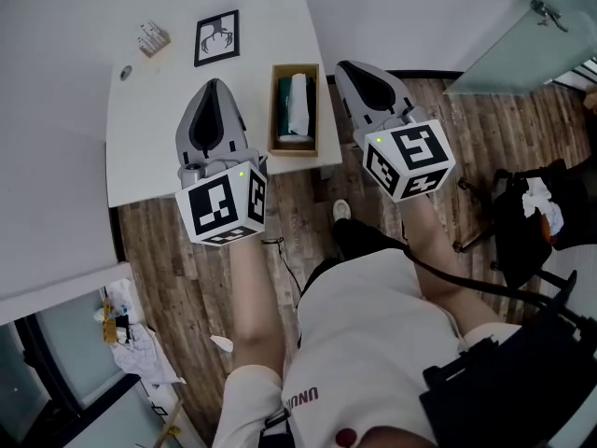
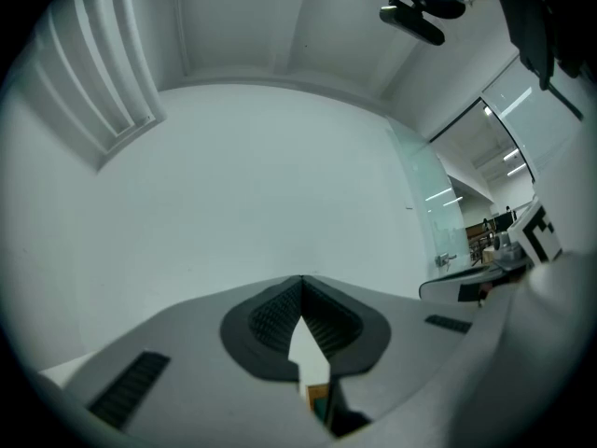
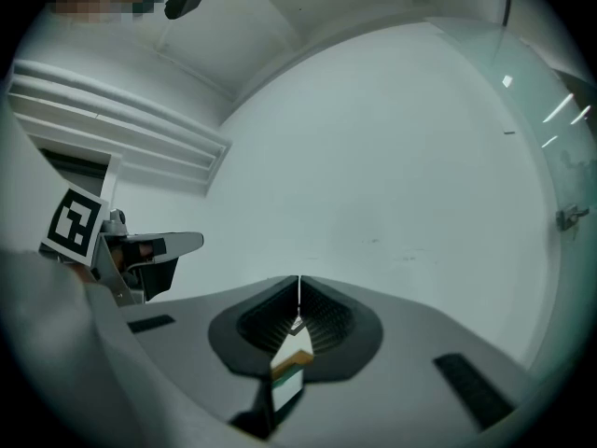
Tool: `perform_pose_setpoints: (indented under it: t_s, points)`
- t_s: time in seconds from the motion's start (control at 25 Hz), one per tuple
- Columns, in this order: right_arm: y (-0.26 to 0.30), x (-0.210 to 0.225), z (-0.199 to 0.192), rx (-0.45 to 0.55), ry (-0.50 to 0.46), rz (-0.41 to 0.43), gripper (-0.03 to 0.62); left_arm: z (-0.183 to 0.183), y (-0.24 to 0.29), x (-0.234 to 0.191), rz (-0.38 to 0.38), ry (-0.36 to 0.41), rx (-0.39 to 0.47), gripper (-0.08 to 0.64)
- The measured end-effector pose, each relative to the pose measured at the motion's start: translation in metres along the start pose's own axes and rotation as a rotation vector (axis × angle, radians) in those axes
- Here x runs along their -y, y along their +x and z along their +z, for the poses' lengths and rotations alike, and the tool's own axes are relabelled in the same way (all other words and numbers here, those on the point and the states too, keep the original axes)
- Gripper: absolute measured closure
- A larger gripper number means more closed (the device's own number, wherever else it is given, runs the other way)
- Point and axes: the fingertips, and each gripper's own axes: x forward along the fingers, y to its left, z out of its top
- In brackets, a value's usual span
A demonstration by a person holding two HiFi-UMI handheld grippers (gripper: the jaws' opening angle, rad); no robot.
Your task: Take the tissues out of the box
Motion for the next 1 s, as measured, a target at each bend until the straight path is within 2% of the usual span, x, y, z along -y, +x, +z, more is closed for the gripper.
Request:
perform_pose_setpoints:
  t_s: [0.6, 1.0]
  points:
    - [0.058, 0.026, -0.018, -0.066, -0.003, 0.063, 0.571, -0.004, 0.049, -0.014, 0.039, 0.016, 0.006, 0.548]
    - [0.085, 0.029, -0.043, -0.142, 0.012, 0.046, 0.571, -0.017, 0.077, -0.026, -0.007, 0.003, -0.017, 0.548]
